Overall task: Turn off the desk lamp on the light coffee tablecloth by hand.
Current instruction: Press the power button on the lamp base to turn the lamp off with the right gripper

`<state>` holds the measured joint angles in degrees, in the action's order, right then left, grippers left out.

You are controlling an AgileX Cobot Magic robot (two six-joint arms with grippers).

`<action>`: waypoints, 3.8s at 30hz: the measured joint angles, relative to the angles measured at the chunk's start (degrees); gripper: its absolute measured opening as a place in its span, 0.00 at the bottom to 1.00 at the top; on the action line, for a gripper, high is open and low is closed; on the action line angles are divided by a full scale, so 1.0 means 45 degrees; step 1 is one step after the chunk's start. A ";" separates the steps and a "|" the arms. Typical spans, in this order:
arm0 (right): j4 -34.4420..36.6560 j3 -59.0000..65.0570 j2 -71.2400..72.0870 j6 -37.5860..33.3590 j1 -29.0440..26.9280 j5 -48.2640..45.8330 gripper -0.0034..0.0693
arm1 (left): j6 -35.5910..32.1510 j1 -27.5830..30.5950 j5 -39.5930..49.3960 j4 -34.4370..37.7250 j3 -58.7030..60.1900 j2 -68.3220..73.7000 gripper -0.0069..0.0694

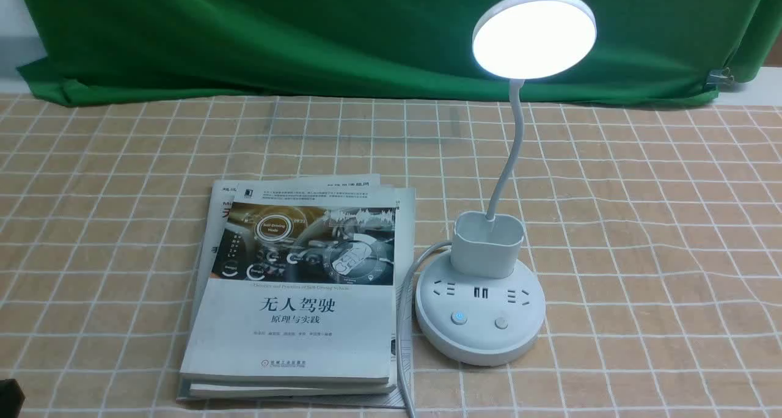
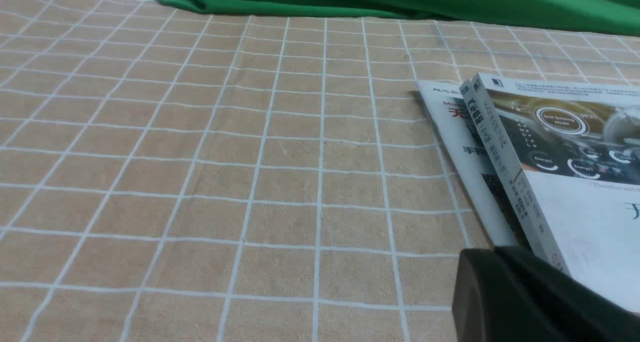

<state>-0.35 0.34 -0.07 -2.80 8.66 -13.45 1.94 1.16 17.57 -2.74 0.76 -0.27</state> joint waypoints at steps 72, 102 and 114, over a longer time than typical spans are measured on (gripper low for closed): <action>0.1970 -1.0319 -1.1789 0.0303 0.0332 -0.9591 0.12 | 0.0000 0.0000 0.0000 0.0000 0.0000 0.0000 0.10; 0.0212 -1.5478 -2.2482 0.2292 0.5941 -0.8050 0.11 | 0.0000 0.0000 0.0000 0.0000 0.0000 0.0000 0.10; 0.1108 -1.5627 -2.3504 0.1946 0.5784 -0.8005 0.11 | 0.0000 0.0000 0.0000 0.0000 0.0000 0.0000 0.10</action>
<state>4.63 -69.98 -105.84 5.96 34.69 -49.48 1.94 1.16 17.57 -2.74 0.76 -0.27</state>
